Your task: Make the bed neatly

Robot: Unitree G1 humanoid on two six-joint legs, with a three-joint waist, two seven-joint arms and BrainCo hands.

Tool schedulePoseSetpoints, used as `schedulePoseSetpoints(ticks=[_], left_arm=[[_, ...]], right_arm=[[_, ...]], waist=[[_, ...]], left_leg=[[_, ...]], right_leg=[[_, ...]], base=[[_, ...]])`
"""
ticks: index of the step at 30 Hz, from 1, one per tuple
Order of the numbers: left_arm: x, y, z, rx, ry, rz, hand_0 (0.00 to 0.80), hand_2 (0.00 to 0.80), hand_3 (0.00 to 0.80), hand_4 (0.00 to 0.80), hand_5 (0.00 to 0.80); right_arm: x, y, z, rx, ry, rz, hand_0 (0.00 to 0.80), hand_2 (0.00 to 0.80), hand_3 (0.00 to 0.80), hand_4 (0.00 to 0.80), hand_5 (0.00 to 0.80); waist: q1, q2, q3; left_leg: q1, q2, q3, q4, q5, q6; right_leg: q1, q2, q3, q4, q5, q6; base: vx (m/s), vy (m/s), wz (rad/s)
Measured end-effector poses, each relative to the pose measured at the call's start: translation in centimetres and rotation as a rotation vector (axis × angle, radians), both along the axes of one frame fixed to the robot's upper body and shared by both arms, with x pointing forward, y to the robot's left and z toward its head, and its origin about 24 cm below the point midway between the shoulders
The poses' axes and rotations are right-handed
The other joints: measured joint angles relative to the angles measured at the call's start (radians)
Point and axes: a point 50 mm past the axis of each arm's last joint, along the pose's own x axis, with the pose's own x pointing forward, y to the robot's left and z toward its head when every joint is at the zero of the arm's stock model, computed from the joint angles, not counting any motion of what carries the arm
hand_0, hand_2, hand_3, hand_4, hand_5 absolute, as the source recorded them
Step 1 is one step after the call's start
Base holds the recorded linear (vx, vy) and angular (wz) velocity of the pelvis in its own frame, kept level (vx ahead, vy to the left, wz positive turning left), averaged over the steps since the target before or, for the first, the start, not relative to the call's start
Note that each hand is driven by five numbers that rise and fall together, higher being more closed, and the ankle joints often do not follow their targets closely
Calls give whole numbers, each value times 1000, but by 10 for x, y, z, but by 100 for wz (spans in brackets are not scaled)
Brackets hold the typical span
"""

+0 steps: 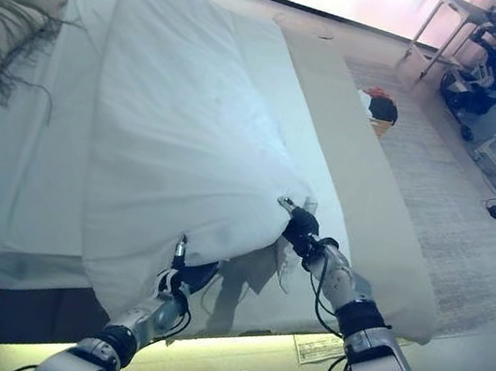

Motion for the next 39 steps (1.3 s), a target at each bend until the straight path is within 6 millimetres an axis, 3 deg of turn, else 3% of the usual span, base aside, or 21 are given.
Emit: schedulePoseSetpoints(ticks=[10, 19, 20, 25, 30, 33, 35, 39], left_arm=[[-6, 6, -7, 18, 54, 53, 800, 800, 800, 800, 800], [-20, 16, -20, 109, 106, 26, 800, 800, 800, 800, 800], [-24, 17, -23, 121, 118, 22, 800, 800, 800, 800, 800], [-40, 26, -36, 163, 178, 31, 800, 800, 800, 800, 800], [-68, 41, -50, 215, 229, 34, 800, 800, 800, 800, 800], [-76, 50, -53, 246, 223, 32, 800, 800, 800, 800, 800], [-81, 72, -53, 246, 220, 155, 800, 800, 800, 800, 800], [-90, 138, -45, 364, 237, 290, 800, 800, 800, 800, 800]], right_arm=[[-14, -12, -27, -62, 86, 27, 800, 800, 800, 800, 800], [-34, -21, -55, -106, 164, 68, 800, 800, 800, 800, 800], [-38, -23, -60, -120, 181, 78, 0, 0, 0, 0, 0], [-71, -32, -96, -140, 340, 136, 0, 0, 0, 0, 0], [-112, -24, -129, -29, 498, 148, 0, 0, 0, 0, 0], [-130, -21, -142, 27, 577, 127, 0, 0, 0, 0, 0], [-143, -31, -149, 40, 623, 67, 0, 0, 0, 0, 0], [-196, -78, -167, -4, 794, -138, 0, 0, 0, 0, 0]], waist=[[22, 58, -34], [44, 80, -48], [44, 86, -51], [69, 114, -69], [79, 134, -70], [92, 152, -72], [94, 162, -74], [89, 166, -72]], left_leg=[[-6, -19, -52, 0, 3, 13], [-9, -27, -88, 0, 3, 15], [-11, -29, -93, 0, 2, 17], [-26, -34, -115, -1, 5, 17], [-36, -42, -140, -1, 4, 19], [-41, -55, -157, -1, 0, 27], [-41, -64, -162, -1, -2, 30], [-42, -91, -162, -4, -6, 36]], right_leg=[[32, -25, -42, 0, -9, 13], [51, -36, -70, -1, -17, 20], [53, -38, -76, -1, -18, 21], [54, -43, -90, -1, -23, 25], [66, -54, -113, -5, -31, 32], [69, -64, -128, -5, -35, 39], [70, -76, -134, -5, -37, 45], [68, -102, -137, -1, -35, 56]], base=[[12, 65, 15], [3, 68, 10], [-9, 84, 15], [-14, 97, 12], [-6, 135, 13], [-6, 208, 13], [-25, 282, 9], [-47, 317, 1]])
